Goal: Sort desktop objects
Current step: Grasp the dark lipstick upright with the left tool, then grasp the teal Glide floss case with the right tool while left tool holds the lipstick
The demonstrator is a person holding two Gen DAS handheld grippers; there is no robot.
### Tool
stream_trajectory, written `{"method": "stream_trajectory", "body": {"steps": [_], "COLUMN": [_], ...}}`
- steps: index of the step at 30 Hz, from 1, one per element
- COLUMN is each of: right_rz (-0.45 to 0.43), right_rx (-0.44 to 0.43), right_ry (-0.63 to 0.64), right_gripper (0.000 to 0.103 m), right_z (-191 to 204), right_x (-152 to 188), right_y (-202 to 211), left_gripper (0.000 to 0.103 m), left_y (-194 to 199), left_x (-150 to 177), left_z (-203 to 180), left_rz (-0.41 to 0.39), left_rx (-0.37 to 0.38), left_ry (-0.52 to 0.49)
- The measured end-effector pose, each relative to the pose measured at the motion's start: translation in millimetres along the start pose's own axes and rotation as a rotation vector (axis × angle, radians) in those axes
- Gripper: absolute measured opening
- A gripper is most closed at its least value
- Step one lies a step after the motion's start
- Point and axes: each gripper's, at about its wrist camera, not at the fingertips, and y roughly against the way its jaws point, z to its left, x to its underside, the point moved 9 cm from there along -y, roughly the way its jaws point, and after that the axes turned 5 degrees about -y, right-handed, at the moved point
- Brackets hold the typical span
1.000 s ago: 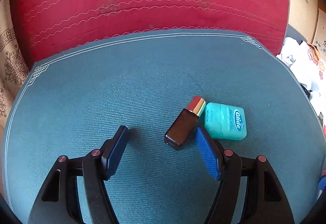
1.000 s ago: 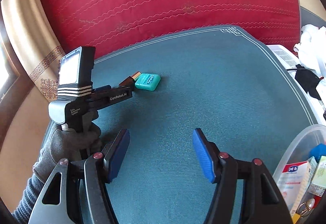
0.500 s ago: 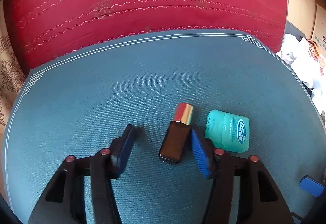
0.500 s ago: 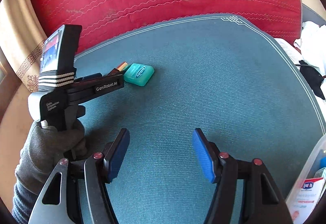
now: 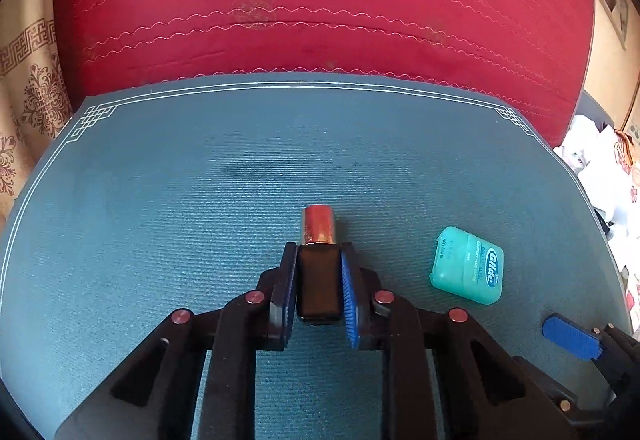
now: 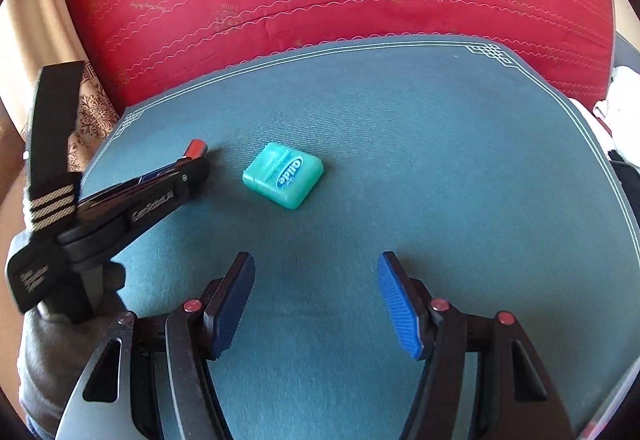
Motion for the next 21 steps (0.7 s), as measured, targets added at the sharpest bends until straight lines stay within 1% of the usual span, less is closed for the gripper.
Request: {"method": "stream_trajectory", "body": {"steps": [5,10,15,18,21], "right_rz": [0.000,-0.007,-0.013,-0.018,-0.024], "right_rx": [0.000,0.003,0.029,0.039,0.071], "right_ry": [0.033,0.073,0.108,0.123,0.151], "right_gripper": [0.068,0.068,0.068,0.068,0.068], "right_z": [7,17,24,28,31], "right_x": [-11,-24,-36,-39,-39], "right_y": [-14,-27,-40,-45,-48], "left_gripper": [0.022,0.022,0.022,0.022,0.022], "left_y": [0,5,5,5,6], "left_x": [-1,0,3,3,4], "left_z": [4,19,33,32,34], "left_rz": [-0.004,-0.009,-0.001,0.001,0.003], "left_rx": [-0.001,-0.016,0.000,-0.007,-0.003], "left_ry": [0.011,0.042,0.095,0.086,0.088]}}
